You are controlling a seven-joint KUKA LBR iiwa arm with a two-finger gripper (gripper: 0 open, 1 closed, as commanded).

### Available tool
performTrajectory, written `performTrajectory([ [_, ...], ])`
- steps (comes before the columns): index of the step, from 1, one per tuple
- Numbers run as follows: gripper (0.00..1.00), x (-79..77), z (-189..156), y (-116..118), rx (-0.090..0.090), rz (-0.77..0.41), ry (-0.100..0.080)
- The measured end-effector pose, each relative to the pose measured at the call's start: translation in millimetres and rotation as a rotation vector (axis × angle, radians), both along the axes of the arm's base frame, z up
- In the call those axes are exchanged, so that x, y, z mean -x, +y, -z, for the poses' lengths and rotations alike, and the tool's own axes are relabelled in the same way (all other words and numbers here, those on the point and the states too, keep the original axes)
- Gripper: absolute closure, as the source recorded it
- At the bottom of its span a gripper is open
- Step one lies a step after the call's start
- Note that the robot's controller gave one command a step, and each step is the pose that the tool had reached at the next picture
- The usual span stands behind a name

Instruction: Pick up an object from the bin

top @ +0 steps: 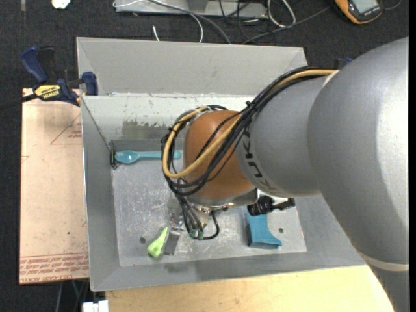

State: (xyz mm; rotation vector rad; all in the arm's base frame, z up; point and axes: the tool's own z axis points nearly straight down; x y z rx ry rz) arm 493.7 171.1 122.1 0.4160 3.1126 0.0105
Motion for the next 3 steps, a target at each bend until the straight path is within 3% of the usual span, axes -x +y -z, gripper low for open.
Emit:
performTrajectory([
  [1,0.0,0.0,0.2,-0.4,0.0,0.003,0.001],
  [2,0.0,2.4,53.1,-7.7,0.0,-0.016,-0.001],
  [3,1.0,4.1,52.6,-2.1,-0.003,-0.063,-0.006],
])
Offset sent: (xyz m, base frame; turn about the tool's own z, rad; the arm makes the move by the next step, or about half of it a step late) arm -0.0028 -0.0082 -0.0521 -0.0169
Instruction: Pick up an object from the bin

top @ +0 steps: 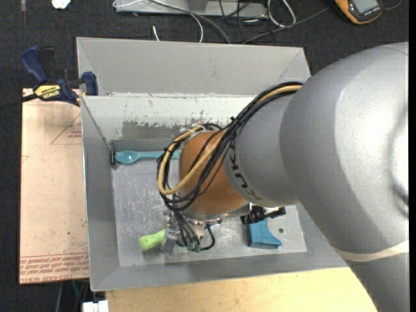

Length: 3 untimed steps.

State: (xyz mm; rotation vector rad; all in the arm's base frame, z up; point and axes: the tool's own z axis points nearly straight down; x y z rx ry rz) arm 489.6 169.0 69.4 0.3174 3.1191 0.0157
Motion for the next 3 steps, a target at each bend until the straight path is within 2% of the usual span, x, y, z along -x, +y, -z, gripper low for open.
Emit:
performTrajectory([
  [1,1.0,0.2,0.0,-0.1,0.0,0.0,0.0],
  [2,1.0,9.8,-0.2,-11.1,0.0,-0.024,-0.001],
  [3,1.0,11.8,-0.3,-13.8,0.0,-0.059,-0.001],
])
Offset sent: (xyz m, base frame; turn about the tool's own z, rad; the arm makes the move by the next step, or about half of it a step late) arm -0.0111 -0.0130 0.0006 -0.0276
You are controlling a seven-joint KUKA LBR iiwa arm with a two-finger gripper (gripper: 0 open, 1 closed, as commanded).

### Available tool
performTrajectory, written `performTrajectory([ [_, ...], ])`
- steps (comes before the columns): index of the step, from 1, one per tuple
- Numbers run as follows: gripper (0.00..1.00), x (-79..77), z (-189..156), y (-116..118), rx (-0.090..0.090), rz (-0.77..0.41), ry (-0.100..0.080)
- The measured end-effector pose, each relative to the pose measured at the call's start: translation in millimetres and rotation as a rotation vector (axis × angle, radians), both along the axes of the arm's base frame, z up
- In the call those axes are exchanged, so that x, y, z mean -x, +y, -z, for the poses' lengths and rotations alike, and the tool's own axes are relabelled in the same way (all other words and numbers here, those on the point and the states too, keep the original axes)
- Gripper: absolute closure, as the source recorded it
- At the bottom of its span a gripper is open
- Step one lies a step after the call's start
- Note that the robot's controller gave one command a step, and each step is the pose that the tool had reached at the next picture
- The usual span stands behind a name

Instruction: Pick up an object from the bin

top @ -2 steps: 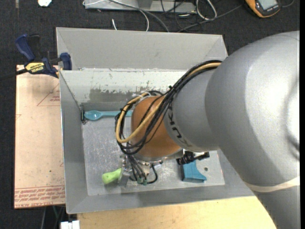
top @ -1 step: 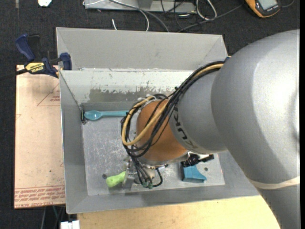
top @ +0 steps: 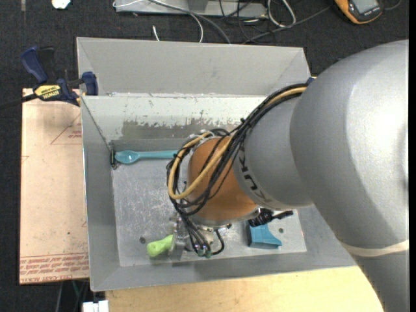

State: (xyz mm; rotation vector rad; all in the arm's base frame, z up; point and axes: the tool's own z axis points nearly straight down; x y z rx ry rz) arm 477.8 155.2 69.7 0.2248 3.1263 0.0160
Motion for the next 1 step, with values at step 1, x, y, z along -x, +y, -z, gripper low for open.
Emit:
performTrajectory([
  [1,1.0,-2.9,0.0,0.8,-0.001,-0.004,0.001],
])
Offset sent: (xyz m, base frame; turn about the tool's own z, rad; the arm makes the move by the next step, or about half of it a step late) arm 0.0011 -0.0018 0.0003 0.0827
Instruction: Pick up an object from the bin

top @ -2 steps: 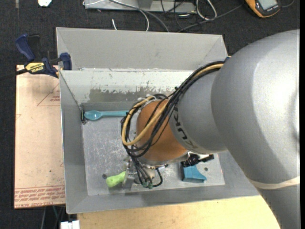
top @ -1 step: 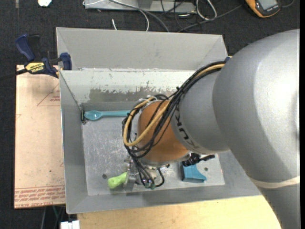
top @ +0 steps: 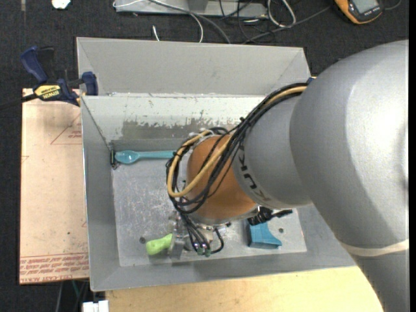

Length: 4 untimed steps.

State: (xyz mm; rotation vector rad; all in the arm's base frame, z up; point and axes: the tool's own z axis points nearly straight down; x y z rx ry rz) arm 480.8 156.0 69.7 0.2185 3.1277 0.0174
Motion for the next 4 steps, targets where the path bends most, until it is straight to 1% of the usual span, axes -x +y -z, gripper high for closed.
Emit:
performTrajectory([
  [1,1.0,1.5,0.0,-1.5,-0.001,0.074,0.001],
  [2,1.0,-3.3,-0.1,-6.3,-0.001,0.017,0.0],
  [3,1.0,-0.6,-0.1,-1.6,-0.002,0.041,0.0],
  [4,1.0,-7.5,-0.1,-3.3,-0.002,-0.076,-0.001],
])
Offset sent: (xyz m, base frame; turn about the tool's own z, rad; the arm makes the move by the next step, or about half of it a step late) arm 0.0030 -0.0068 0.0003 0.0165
